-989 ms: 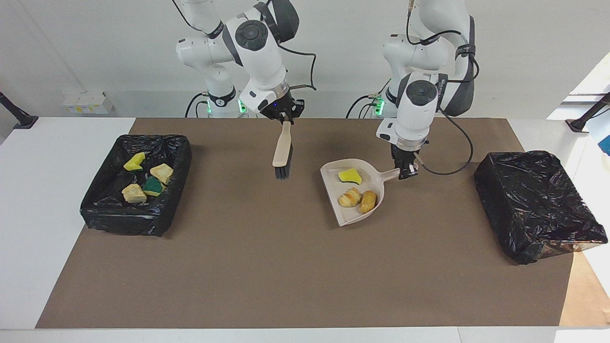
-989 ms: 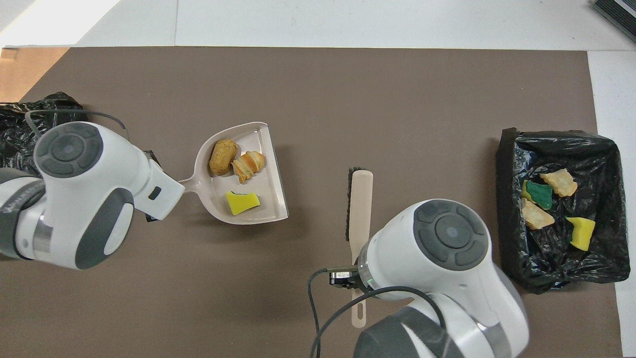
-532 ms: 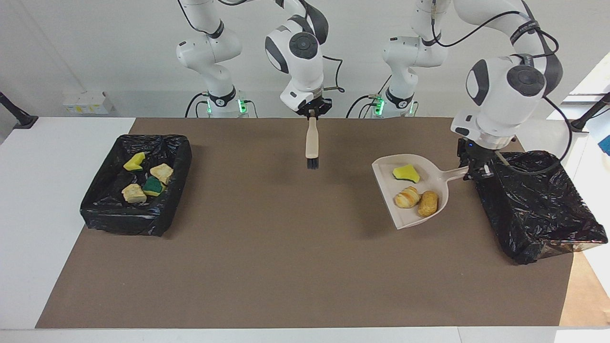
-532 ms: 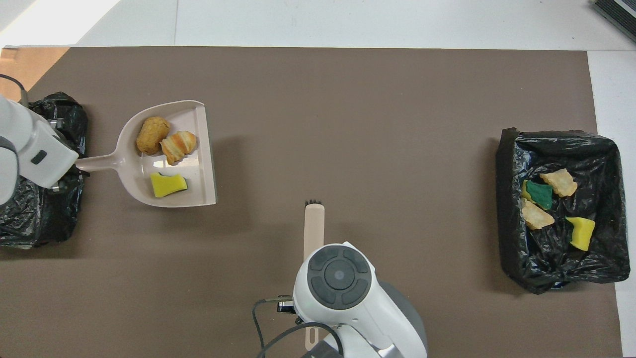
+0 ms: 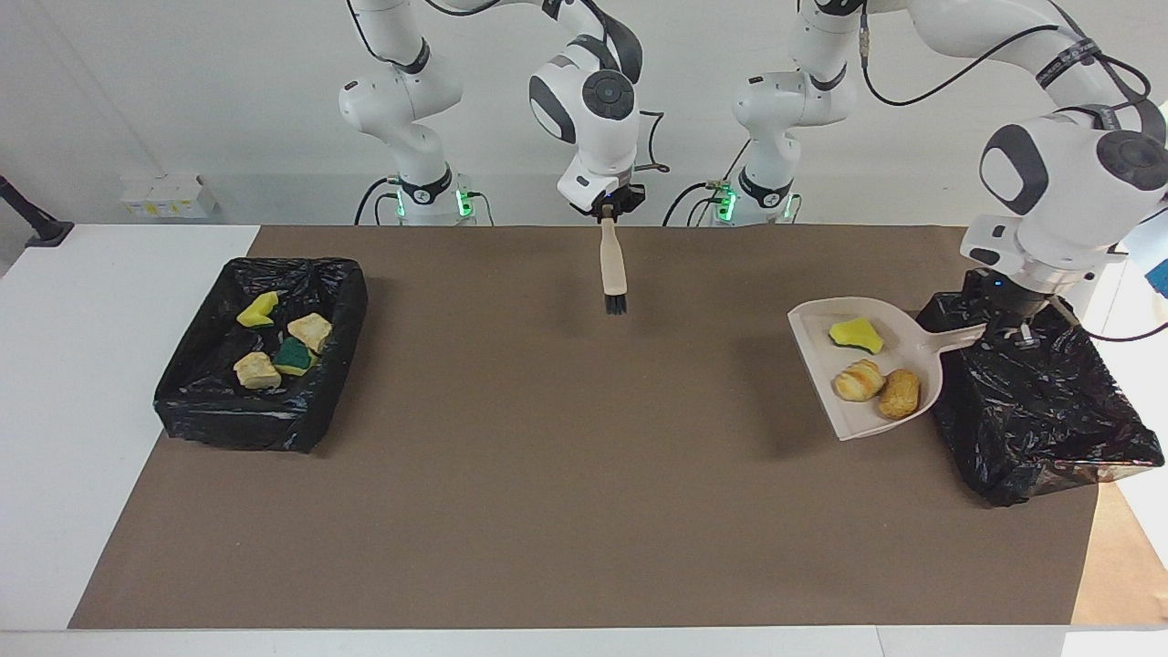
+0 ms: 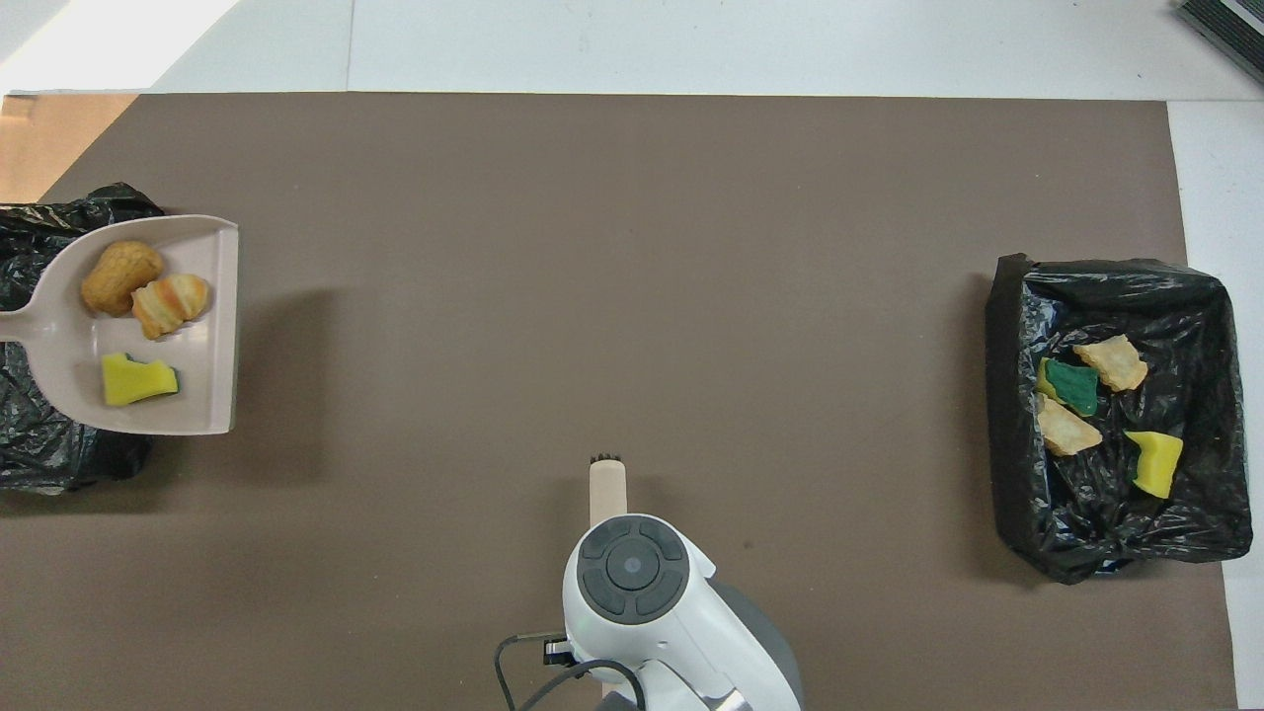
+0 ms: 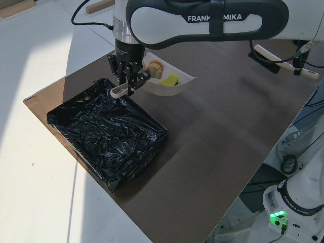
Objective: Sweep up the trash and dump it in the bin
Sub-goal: 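Carry the dustpan over the black bag nearest the left arm and tip it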
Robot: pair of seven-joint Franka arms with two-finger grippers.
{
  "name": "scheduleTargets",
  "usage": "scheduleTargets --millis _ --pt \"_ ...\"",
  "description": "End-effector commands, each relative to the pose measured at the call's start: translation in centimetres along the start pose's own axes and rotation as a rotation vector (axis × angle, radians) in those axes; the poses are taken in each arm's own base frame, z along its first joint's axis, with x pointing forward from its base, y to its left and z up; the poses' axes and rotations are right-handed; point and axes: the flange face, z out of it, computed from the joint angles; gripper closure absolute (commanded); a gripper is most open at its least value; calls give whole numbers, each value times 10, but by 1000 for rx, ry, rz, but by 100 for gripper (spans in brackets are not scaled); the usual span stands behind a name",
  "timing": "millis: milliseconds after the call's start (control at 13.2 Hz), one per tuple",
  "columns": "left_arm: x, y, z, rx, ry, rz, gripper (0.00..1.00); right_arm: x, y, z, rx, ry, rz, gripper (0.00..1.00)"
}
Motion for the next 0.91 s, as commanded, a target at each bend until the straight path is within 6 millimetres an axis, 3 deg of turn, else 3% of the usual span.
scheduleTargets --millis 0,76,380,608,837 --pt "-66 1 -7 13 -38 11 100 -6 -11 22 6 -13 2 100" --pt "-89 1 -13 10 -101 13 100 -4 -13 29 3 -18 2 100" --pt "-114 -6 -16 37 -320 69 100 -12 -10 55 -35 -42 -47 100" --pt "-99 -15 -12 -10 -574 55 100 -17 -9 67 -50 -51 -47 100" --pt "-92 -12 -27 -66 -805 143 100 -15 -6 71 -42 -44 2 100"
